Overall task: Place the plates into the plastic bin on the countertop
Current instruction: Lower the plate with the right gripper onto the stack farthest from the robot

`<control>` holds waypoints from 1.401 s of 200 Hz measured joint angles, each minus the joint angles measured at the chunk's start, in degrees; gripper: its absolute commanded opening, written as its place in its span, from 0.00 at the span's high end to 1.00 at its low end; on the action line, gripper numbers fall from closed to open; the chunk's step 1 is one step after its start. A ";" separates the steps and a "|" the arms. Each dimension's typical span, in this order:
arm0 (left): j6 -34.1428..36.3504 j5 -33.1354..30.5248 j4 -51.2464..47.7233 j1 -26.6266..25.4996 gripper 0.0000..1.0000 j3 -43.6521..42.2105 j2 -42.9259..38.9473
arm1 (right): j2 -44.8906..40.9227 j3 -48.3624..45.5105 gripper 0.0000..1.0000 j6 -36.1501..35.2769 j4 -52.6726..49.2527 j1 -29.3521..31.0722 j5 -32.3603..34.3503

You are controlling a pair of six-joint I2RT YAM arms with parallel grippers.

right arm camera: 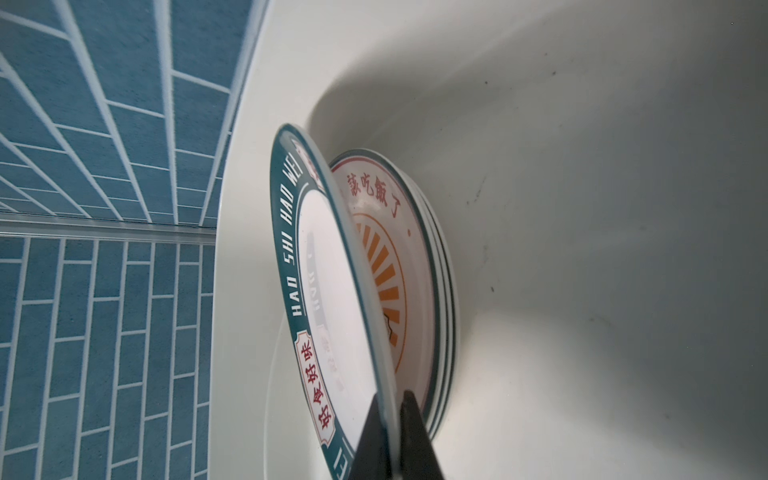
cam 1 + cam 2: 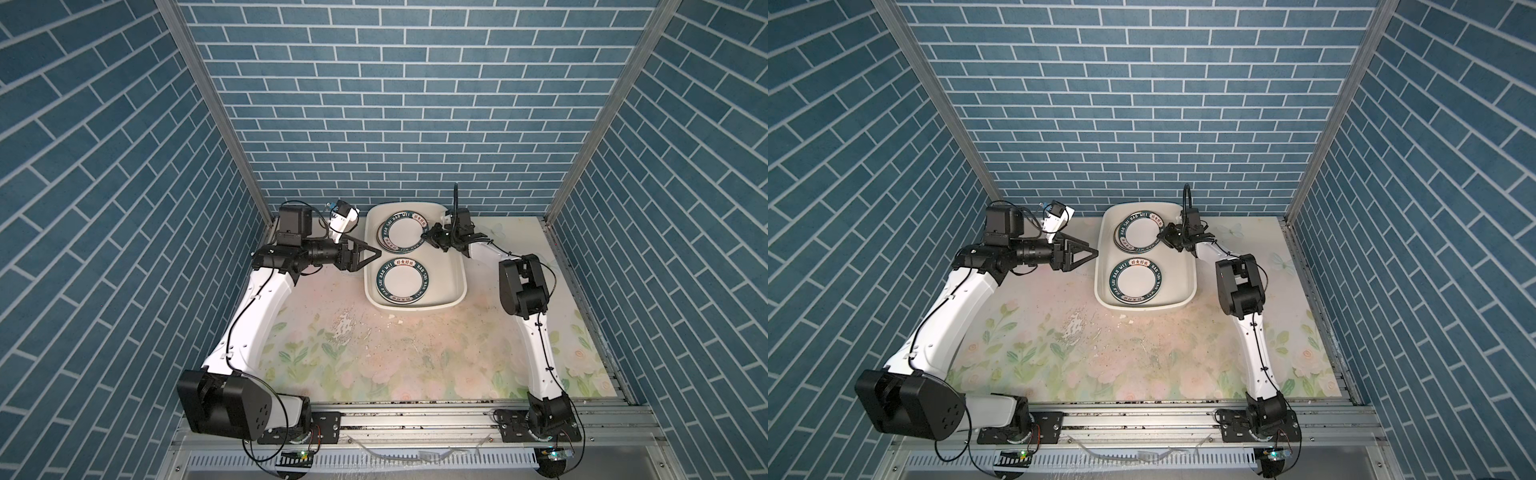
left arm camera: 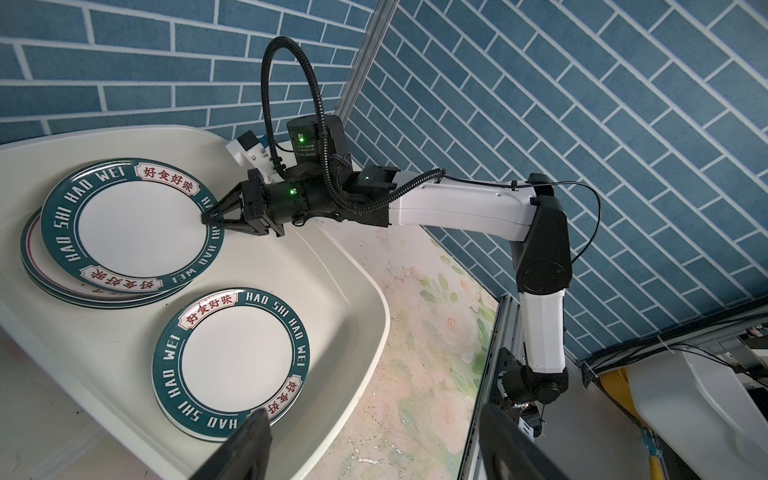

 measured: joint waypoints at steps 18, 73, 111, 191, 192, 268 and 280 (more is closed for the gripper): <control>0.00 0.00 0.00 -0.04 0.20 0.00 0.00 | 0.04 0.02 0.96 0.02 -0.07 0.00 -0.09; 0.02 0.02 0.00 -0.11 0.20 0.00 0.00 | 1.01 1.55 0.95 0.04 -0.61 0.00 -0.15; 0.02 0.02 0.00 -0.11 0.20 0.00 0.00 | 1.05 1.62 0.95 0.09 -0.79 0.00 -0.17; 0.04 0.02 -0.04 -0.20 0.20 0.00 0.33 | 1.70 2.78 0.92 0.87 -1.97 0.00 -0.55; 0.04 0.00 -0.04 -0.20 0.20 0.00 0.33 | 1.70 2.78 0.92 0.96 -1.99 0.00 -0.57; 0.04 0.00 -0.04 -0.20 0.20 0.00 0.35 | 1.75 2.78 0.88 1.44 -2.29 0.00 -0.59; 0.04 0.00 -0.04 -0.20 0.20 0.00 0.33 | 1.75 2.78 0.87 1.46 -2.27 0.00 -0.59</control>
